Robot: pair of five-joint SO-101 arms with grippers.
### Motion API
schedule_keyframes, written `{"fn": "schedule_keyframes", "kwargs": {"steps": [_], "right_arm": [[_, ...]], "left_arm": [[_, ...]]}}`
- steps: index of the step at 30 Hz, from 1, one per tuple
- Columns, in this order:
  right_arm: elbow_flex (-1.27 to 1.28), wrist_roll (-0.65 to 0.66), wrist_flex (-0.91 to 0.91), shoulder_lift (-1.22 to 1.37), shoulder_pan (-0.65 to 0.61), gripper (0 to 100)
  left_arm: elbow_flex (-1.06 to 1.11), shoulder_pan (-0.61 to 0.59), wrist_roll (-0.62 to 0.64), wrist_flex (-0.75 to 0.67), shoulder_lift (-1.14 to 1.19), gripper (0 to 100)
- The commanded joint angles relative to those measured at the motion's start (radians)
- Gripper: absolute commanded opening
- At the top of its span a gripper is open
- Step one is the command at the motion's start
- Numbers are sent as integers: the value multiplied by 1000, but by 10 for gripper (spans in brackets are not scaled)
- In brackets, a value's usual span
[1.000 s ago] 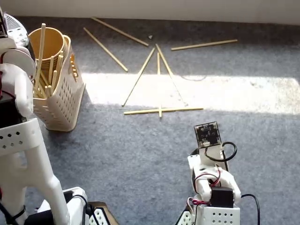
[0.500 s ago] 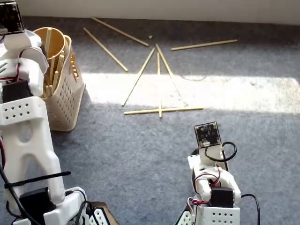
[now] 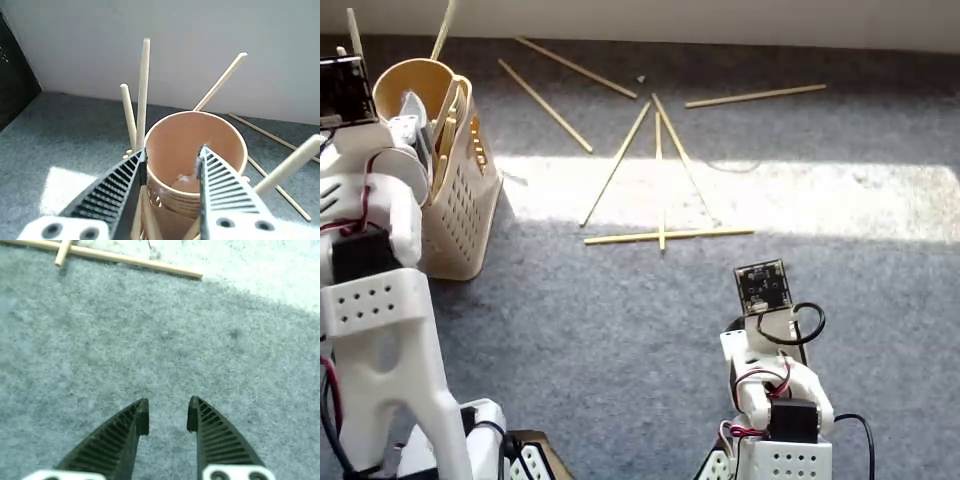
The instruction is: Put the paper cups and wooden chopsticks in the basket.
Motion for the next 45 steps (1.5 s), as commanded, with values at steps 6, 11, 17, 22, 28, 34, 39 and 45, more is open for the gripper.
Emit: {"fn": "schedule_keyframes", "kwargs": {"steps": [6,11,17,22,28,34,39,45], "right_arm": [[15,12,-16,4,-7,145],[15,12,-16,4,-5,145],[15,12,-16,4,-7,145],[15,12,-16,4,-7,145],[15,12,-18,4,-5,145],[56,12,-54,4,-5,145],[73,12,-76,4,-4,145],[73,12,-76,4,-4,145]], "left_arm": [[58,-15,-43,106,-291,193],[28,-124,-38,238,-383,193],[-130,-35,-126,778,-392,193],[-42,248,-143,1056,-397,193],[194,337,-180,839,-398,193],[189,-30,-61,523,-499,193],[174,-234,-68,322,-544,193],[174,-427,-74,-101,-295,192]]}}
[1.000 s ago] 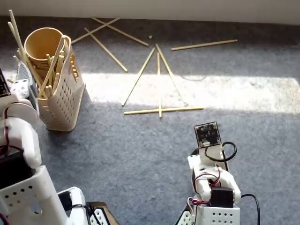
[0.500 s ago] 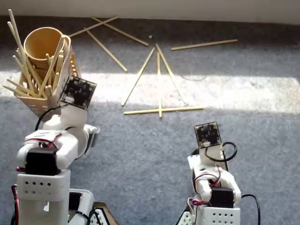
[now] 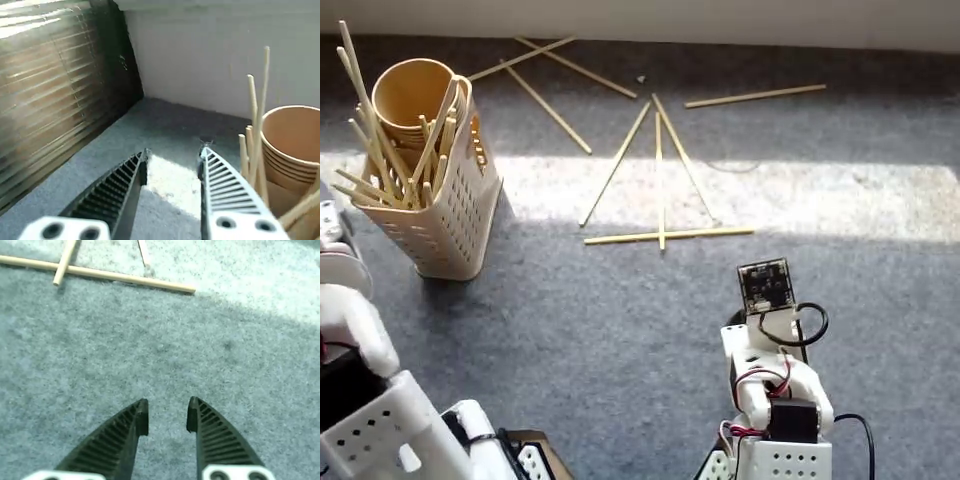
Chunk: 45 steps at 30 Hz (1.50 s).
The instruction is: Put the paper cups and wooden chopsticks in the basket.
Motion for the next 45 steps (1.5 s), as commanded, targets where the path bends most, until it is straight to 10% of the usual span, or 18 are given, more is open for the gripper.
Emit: {"fn": "schedule_keyframes", "kwargs": {"steps": [1,8,19,23,33,45], "right_arm": [[54,12,-31,4,-4,145],[54,12,-31,4,-7,145],[54,12,-33,4,-7,145],[54,17,-33,4,-7,145],[56,38,-31,4,-7,145],[56,38,-36,4,-8,145]], "left_arm": [[-47,-74,6,-230,226,192],[-549,-104,91,-189,840,192],[-2026,-19,218,629,1524,192],[-2433,81,216,698,1698,192],[-2253,199,164,514,1751,192],[-2293,252,91,1174,1715,172]]}}
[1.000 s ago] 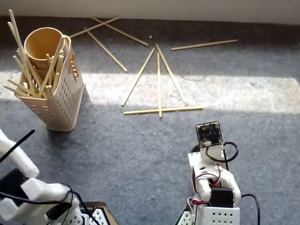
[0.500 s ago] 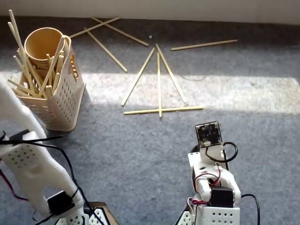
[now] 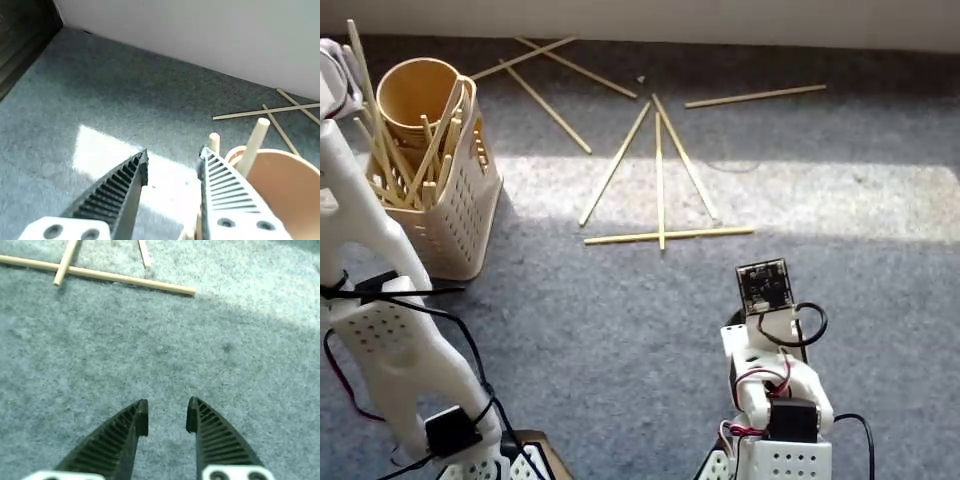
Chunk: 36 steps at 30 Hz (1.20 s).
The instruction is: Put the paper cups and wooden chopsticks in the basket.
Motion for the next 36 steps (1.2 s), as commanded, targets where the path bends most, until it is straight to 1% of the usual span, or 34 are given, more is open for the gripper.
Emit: {"fn": "schedule_keyframes", "kwargs": {"steps": [1,3,5,7,9,12,17,20,24,26,27,28,30,32,33,36], "right_arm": [[54,18,-33,4,-8,145],[54,18,-33,4,-8,145],[54,18,-33,4,-8,145],[54,18,-33,4,-8,145],[54,18,-33,4,-8,145],[54,18,-33,4,-8,145],[54,18,-33,4,-8,145],[54,18,-33,4,-8,145],[53,18,-31,4,-8,145],[51,18,-30,4,-8,145],[50,18,-30,4,-8,145],[50,18,-30,4,-5,145],[51,18,-28,4,-4,145],[50,18,-28,4,-2,145],[45,18,-27,4,-1,145],[15,18,-27,12,-1,145]], "left_arm": [[5,18,-18,52,-41,156],[30,18,-20,54,-42,131],[15,13,-20,51,-50,127],[-53,-1,-15,46,-79,135],[-151,-7,-14,8,-113,147],[-139,-2,-14,-100,-231,160],[-134,-4,-14,-153,-441,161],[-131,-8,-18,-144,-498,159],[-128,-56,-12,-132,-456,159],[-139,-51,-12,-3,-440,159],[-128,-30,-12,51,-449,158],[-117,-16,-12,55,-470,158],[-59,-30,-12,52,-550,158],[81,-28,-8,54,-661,158],[186,-12,6,54,-731,158],[605,87,9,48,-992,158]]}}
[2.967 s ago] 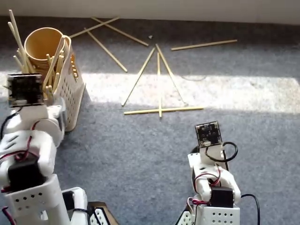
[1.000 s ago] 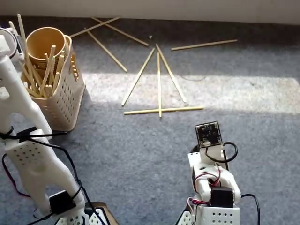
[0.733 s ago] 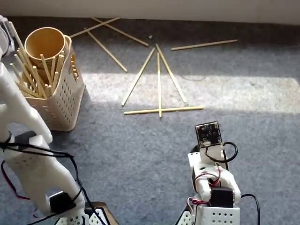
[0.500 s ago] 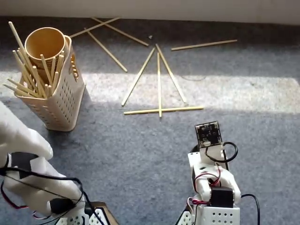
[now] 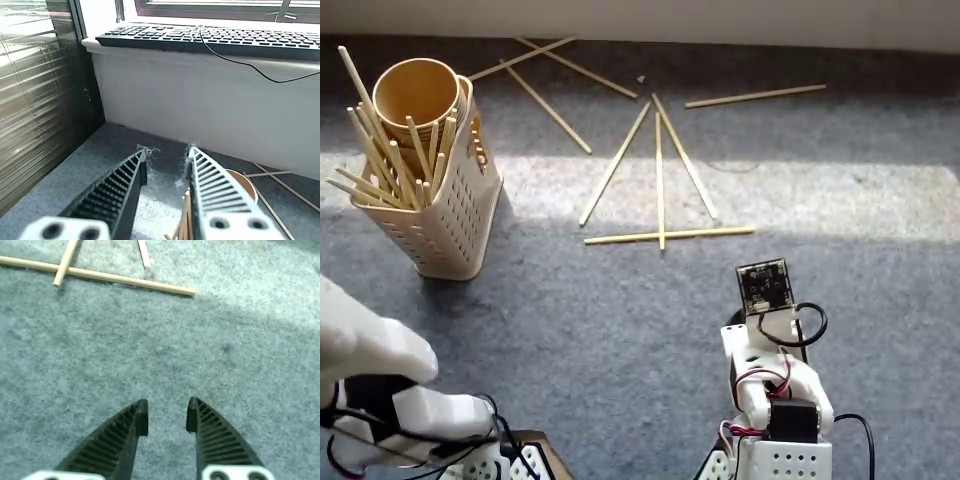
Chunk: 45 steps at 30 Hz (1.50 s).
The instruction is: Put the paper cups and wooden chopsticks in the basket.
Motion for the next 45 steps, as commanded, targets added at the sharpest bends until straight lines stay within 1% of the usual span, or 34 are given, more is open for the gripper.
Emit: {"fn": "schedule_keyframes", "kwargs": {"steps": [1,3,5,7,10,12,14,16,19,21,23,27,30,33,37,40,42,45], "right_arm": [[-5,18,-22,13,-1,145],[-70,18,13,15,-1,145],[-179,20,82,15,-1,145],[-294,43,122,16,8,145],[-426,112,136,54,58,145],[-499,140,133,162,88,145],[-599,150,131,326,101,145],[-737,149,137,513,101,145],[-986,147,143,817,81,145],[-1145,147,188,1012,41,145],[-1290,157,226,1188,-25,145],[-1489,215,269,1454,-147,145],[-1575,252,266,1589,-205,145],[-1638,310,255,1695,-225,145],[-1689,443,245,1781,-226,145],[-1695,529,243,1834,-228,146],[-1698,543,208,1879,-228,148],[-1695,543,90,1966,-229,149]], "left_arm": [[524,124,6,0,-335,159],[828,203,-14,-2,-539,161],[1121,280,-66,-28,-739,161],[1415,344,-97,-106,-928,161],[1842,384,-130,-273,-1182,161],[2018,383,-219,-377,-1305,161],[2152,383,-290,-431,-1385,161],[2227,384,-288,-437,-1417,161],[2285,389,-288,-459,-1405,161],[2333,390,-285,-509,-1386,159],[2405,390,-285,-572,-1371,159],[2571,381,-285,-684,-1368,158],[2638,381,-285,-747,-1369,158],[2687,381,-287,-799,-1369,158],[2760,381,-292,-862,-1369,158],[2783,369,-293,-868,-1369,158],[2784,344,-293,-867,-1369,158],[2790,315,-293,-864,-1369,158]]}}
